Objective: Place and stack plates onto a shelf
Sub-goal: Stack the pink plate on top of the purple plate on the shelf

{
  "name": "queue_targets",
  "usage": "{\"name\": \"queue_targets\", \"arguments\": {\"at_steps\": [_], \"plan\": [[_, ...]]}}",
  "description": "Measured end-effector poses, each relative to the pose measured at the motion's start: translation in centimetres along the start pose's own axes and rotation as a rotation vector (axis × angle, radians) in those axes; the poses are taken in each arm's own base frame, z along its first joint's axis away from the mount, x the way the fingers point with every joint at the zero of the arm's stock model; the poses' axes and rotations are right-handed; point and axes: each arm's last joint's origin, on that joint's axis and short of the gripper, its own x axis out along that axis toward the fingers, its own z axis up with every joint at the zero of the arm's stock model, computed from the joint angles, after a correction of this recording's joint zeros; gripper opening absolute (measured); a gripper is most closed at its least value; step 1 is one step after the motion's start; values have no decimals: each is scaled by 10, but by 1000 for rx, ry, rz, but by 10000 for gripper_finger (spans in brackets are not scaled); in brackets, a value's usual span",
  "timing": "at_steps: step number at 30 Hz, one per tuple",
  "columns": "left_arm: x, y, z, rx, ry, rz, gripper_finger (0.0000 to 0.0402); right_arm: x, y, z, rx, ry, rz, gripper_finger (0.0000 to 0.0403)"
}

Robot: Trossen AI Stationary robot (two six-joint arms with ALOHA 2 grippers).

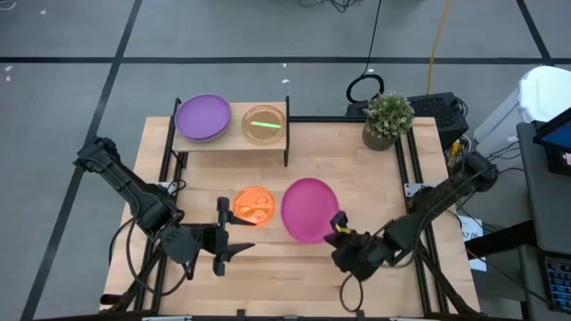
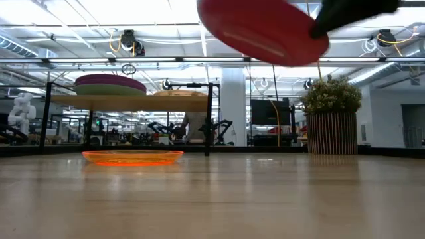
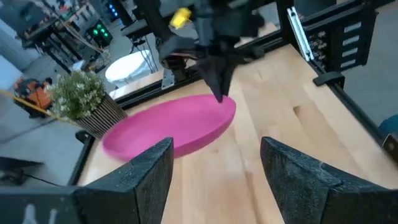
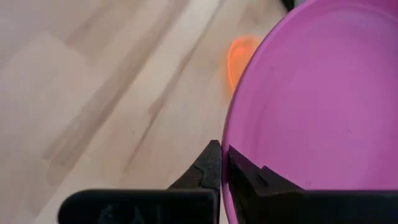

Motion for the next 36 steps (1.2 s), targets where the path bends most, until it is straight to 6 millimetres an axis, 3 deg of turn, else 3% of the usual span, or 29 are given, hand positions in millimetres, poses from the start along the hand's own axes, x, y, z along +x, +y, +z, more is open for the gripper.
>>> {"name": "queue_targets", "arguments": {"at_steps": [4, 9, 24, 28, 36], "plan": [[0, 0, 0, 86, 3, 1, 246, -6, -28, 3, 29, -143, 99, 0], [5, 6, -4, 194, 39, 17, 246, 3, -53, 3, 7, -261, 163, 0], [36, 50, -20, 397, 116, -192, 242, 22, -85, -13, 4, -319, 271, 0], [41, 60, -26, 410, 130, -262, 210, 25, -90, -16, 18, -328, 292, 0], [45, 72, -34, 463, 193, -257, 110, 29, -99, -23, 14, -325, 297, 0]]}}
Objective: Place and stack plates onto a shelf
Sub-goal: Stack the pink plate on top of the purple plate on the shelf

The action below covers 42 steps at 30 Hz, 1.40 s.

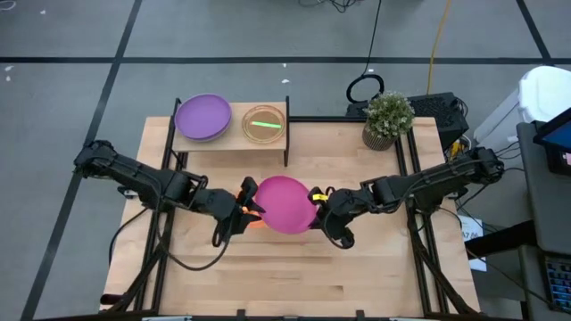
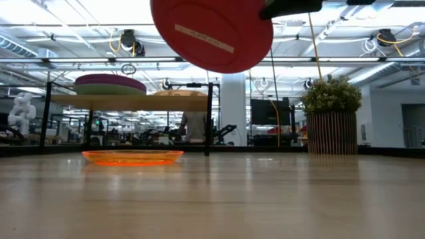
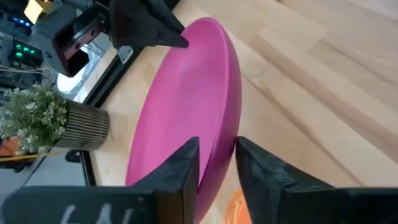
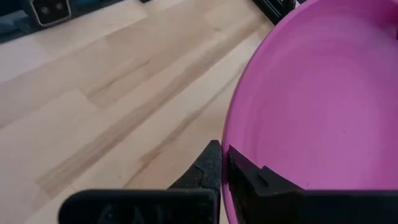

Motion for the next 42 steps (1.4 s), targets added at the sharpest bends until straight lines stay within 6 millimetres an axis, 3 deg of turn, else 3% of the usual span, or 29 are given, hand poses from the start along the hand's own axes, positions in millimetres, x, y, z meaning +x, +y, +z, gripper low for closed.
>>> {"name": "queue_targets", "arguments": {"at_steps": [8, 16, 22, 32, 42], "plan": [[2, 7, -6, 0, -48, -83, 69, 0, -4, -4, -4, 17, 1, 0], [30, 6, -9, 28, -54, -159, 60, 0, -3, -6, -57, 33, -2, 6], [44, 3, -12, 19, -16, -190, 19, 1, -6, -4, -56, 33, -57, 24], [41, 4, -11, -4, -2, -155, 19, 0, -11, 0, 5, 26, -159, 101], [41, 5, -8, -4, -31, -138, 19, -2, -20, 9, 124, -124, -185, 195]]}}
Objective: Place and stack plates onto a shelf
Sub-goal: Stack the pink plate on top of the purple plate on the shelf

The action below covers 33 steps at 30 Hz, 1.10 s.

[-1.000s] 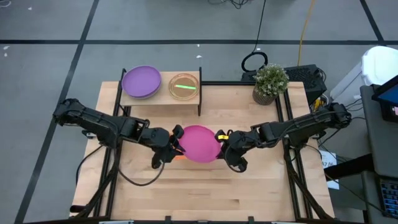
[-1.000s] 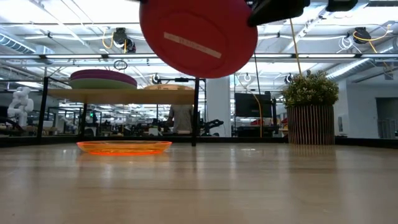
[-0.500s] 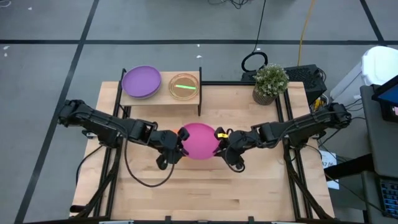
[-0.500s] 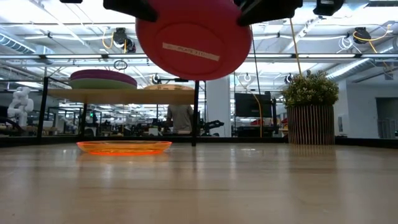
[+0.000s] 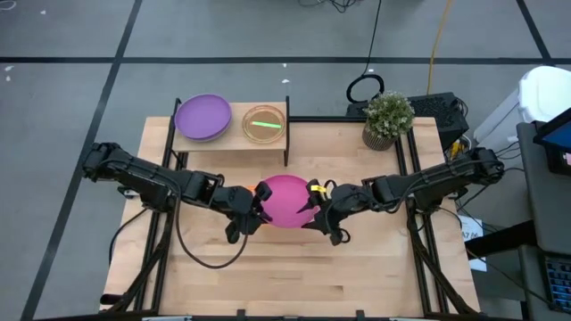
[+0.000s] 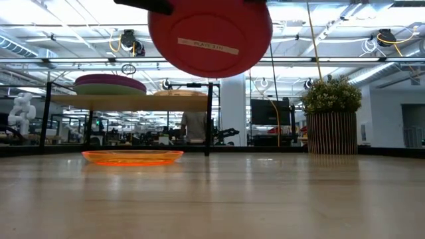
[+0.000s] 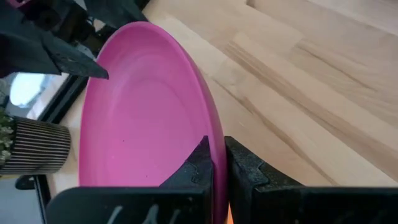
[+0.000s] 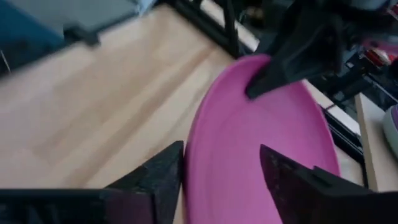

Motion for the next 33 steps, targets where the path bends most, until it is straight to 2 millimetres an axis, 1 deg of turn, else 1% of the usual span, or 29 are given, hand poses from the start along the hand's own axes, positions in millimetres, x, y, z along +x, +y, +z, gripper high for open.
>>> {"name": "queue_targets", "arguments": {"at_steps": [5, 8, 11, 13, 17, 20, 24, 28, 30, 33], "plan": [[2, 3, 1, -1, -18, 20, 19, -1, -8, 4, 110, -81, 30, 224], [2, 4, -1, -3, -8, 14, 19, -2, -8, 5, 117, -92, 39, 235], [2, 4, -3, -21, 21, 30, 19, -3, -4, 7, 81, -83, 35, 237], [2, 5, -6, -38, 77, 71, 19, -8, -2, 10, 79, -71, -15, 235], [0, 7, -9, -53, 165, 170, 19, -24, 0, 14, 154, -34, -90, 226], [-6, 7, -11, -43, 198, 189, 19, -34, 2, 13, 239, -4, -93, 221], [-16, 7, -12, -37, 214, 224, 19, -41, 8, 15, 317, -23, -75, 217], [-30, 8, -5, -28, 158, 257, 19, -38, 22, 7, 310, -50, -55, 216], [-36, 6, -1, -22, 123, 266, 19, -38, 25, 2, 309, -74, -59, 216], [-49, 3, 0, -16, 115, 275, 20, -35, 30, -9, 314, -109, -73, 216]]}}
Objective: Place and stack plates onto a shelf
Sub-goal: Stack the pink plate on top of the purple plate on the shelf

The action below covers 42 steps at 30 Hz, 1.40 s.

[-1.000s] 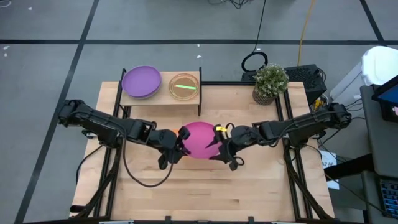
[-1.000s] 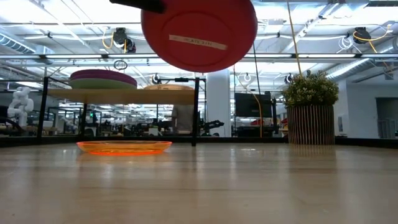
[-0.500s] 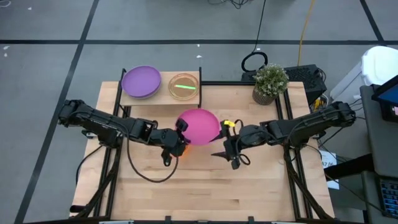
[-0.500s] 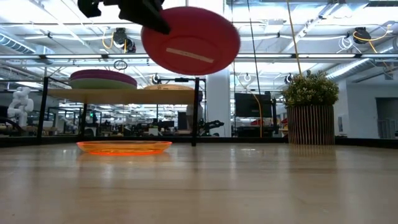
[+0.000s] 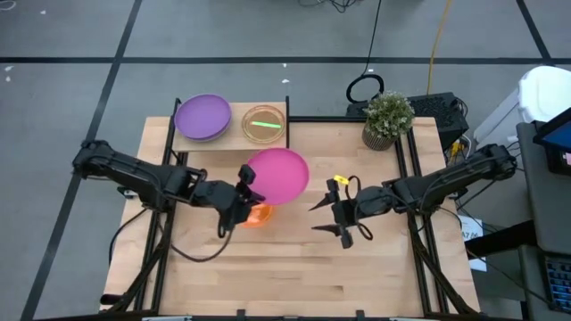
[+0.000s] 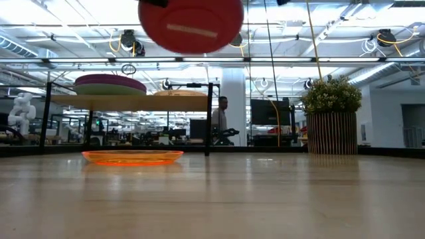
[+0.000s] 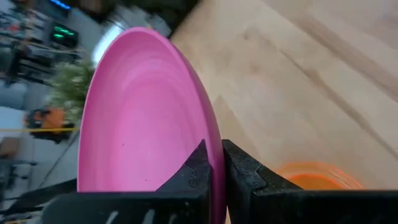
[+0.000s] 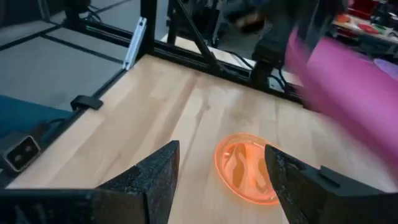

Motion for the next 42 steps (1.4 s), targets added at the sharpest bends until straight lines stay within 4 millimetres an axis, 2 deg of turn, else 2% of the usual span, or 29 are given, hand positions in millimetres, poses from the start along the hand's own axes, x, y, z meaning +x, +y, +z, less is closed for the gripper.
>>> {"name": "queue_targets", "arguments": {"at_steps": [10, 19, 32, 42], "plan": [[-42, 14, -18, -57, 76, 152, 37, 0, 2, -40, 14, -70, -25, 216], [-65, 32, -46, -149, 166, 220, 40, 1, 2, -55, 14, -43, -100, 216], [-67, 54, -97, -389, 473, 312, 41, 1, 2, -56, -29, -35, -99, 216], [-67, 67, -125, -582, 643, 437, 42, 1, -1, -57, -36, -33, -110, 216]]}}
